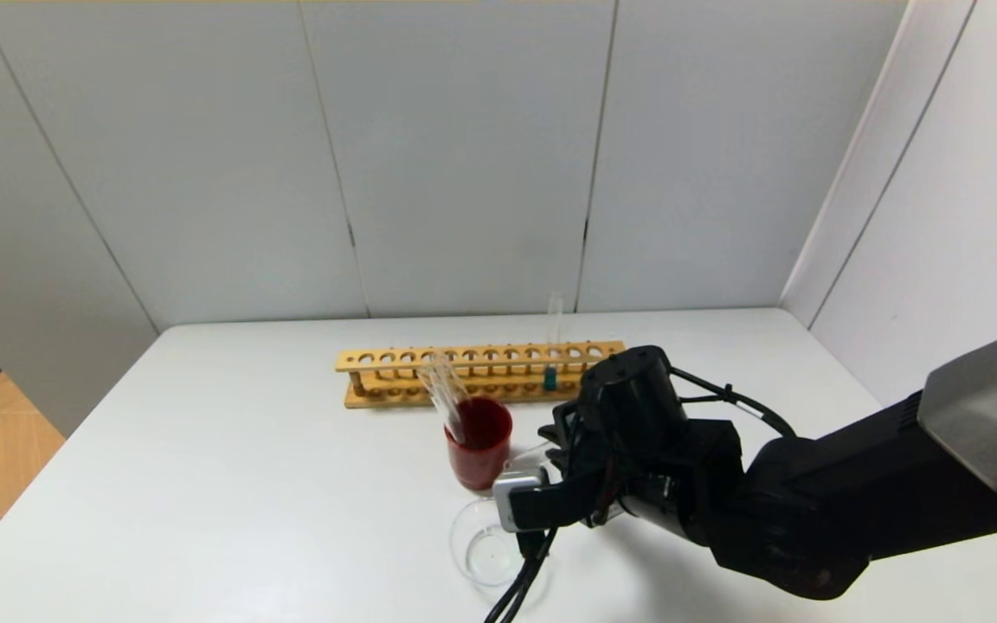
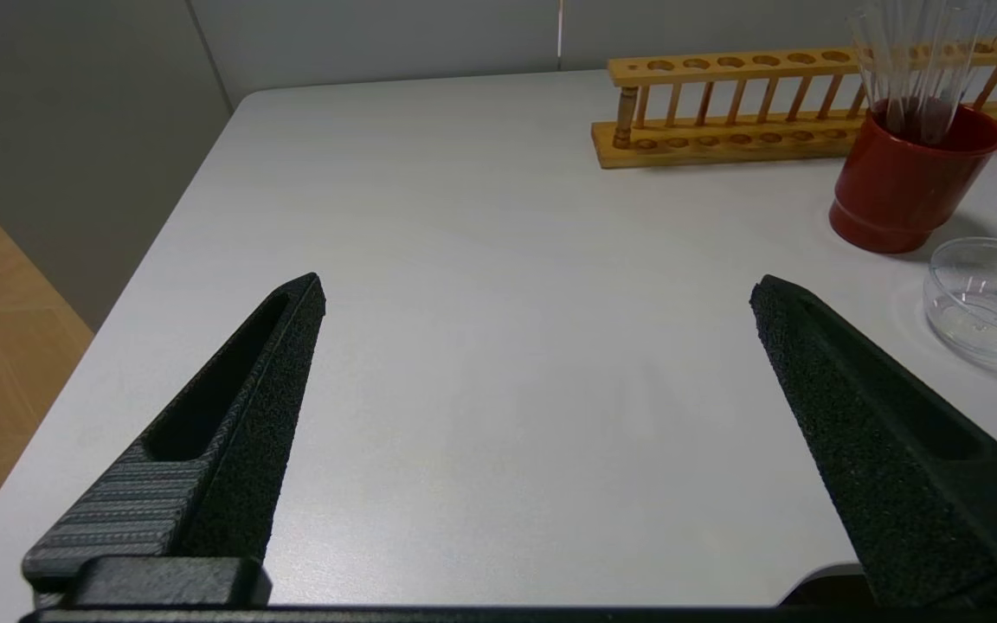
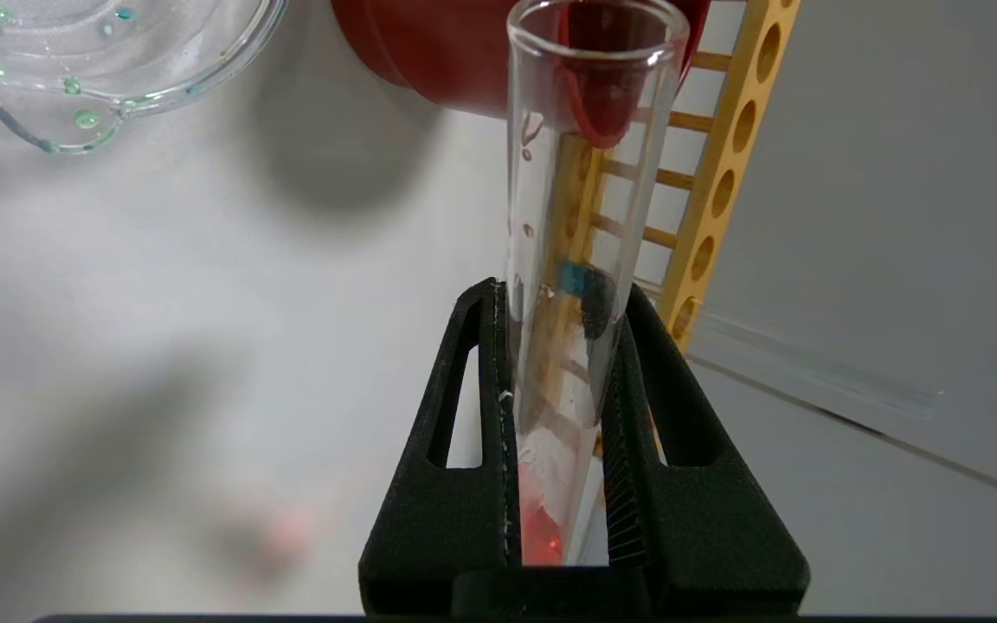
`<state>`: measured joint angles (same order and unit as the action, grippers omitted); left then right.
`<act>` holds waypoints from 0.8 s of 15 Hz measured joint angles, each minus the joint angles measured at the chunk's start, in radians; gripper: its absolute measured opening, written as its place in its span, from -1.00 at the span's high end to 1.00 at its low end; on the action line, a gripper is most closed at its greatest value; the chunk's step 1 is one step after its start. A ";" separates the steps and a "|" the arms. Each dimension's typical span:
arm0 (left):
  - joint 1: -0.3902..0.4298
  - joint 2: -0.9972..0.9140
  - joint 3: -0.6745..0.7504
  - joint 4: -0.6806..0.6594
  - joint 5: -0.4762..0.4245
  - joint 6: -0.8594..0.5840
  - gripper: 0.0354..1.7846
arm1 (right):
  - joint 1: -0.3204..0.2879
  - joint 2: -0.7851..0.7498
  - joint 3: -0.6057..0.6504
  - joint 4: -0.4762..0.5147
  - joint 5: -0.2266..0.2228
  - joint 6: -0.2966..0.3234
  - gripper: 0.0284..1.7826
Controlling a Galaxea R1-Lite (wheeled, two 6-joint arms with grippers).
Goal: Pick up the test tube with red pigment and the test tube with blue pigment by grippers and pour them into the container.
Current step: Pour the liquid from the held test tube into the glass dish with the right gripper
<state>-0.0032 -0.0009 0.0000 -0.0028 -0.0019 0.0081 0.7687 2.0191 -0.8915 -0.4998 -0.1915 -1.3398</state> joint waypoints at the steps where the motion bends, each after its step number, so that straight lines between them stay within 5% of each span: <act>1: 0.000 0.000 0.000 0.000 0.000 0.000 -0.95 | 0.000 -0.003 0.000 0.000 0.000 -0.009 0.63; 5: 0.000 0.000 0.000 0.000 0.001 0.000 -0.95 | 0.010 -0.005 0.009 0.000 -0.013 -0.038 0.63; 10: 0.000 0.000 0.000 0.000 0.000 0.000 -0.95 | 0.029 0.002 0.011 0.015 -0.117 -0.112 0.63; 12: 0.000 0.000 0.000 0.000 0.000 0.000 -0.95 | 0.040 0.003 0.006 0.016 -0.126 -0.117 0.63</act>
<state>-0.0032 -0.0009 0.0000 -0.0028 -0.0017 0.0077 0.8091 2.0223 -0.8851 -0.4843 -0.3174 -1.4566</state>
